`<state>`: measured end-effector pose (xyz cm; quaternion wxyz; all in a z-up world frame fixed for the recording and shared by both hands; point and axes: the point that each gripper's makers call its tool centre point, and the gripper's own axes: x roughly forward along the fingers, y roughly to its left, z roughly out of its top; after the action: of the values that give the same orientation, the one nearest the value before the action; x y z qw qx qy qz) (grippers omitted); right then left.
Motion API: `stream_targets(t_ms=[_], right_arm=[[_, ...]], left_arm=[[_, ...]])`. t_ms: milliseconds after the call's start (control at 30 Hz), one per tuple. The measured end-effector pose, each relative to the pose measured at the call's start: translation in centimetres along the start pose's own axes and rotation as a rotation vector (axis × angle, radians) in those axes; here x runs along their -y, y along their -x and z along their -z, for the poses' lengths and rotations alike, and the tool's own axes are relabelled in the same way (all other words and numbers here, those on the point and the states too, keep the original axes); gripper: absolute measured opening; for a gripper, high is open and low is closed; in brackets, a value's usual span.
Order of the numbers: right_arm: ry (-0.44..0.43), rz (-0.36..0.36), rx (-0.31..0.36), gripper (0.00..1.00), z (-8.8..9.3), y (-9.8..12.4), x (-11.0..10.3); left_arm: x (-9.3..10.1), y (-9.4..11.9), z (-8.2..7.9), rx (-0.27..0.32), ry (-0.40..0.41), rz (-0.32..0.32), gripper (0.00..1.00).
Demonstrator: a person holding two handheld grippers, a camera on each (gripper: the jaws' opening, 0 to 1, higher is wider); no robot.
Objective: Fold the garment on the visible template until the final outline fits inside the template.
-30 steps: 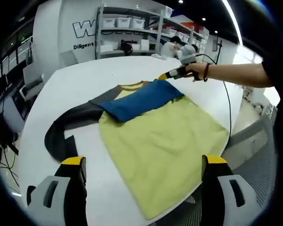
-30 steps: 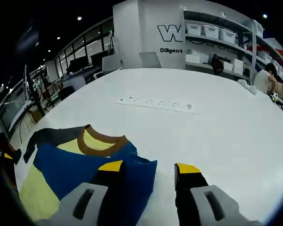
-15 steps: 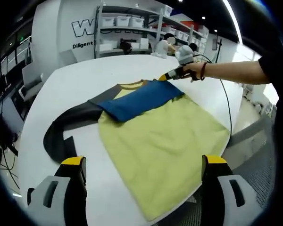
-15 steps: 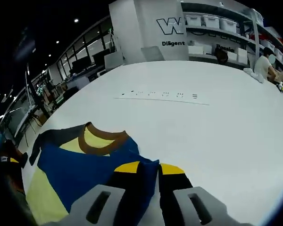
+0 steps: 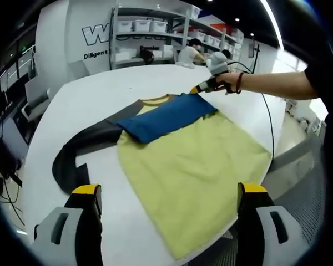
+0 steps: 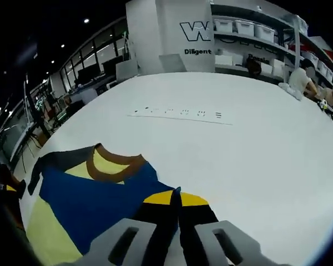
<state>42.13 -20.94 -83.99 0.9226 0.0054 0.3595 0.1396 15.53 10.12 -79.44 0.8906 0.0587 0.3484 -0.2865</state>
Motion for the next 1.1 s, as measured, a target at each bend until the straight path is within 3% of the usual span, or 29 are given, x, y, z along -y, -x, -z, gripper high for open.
stream_targets(t_ms=[167,367,767,1100], right_arm=[[-0.100,0.058,0.021,0.00,-0.2,0.5,0.7],[-0.134,0.114,0.022,0.00,0.0,0.9,1.7],[0.071,0.222,-0.012,0.00,-1.2,0.4,5.4],[0.103,0.231,-0.014,0.00,-2.0,-0.4,7.3]], left_arm=[[-0.1,0.0,0.0,0.001,0.000,-0.007,0.99],[-0.3,0.2,0.2,0.001,0.007,-0.016,0.99],[-0.7,-0.1,0.5,-0.014,0.016,-0.018,0.99],[-1.1,-0.6,0.5,-0.021,0.019,-0.021,0.99]])
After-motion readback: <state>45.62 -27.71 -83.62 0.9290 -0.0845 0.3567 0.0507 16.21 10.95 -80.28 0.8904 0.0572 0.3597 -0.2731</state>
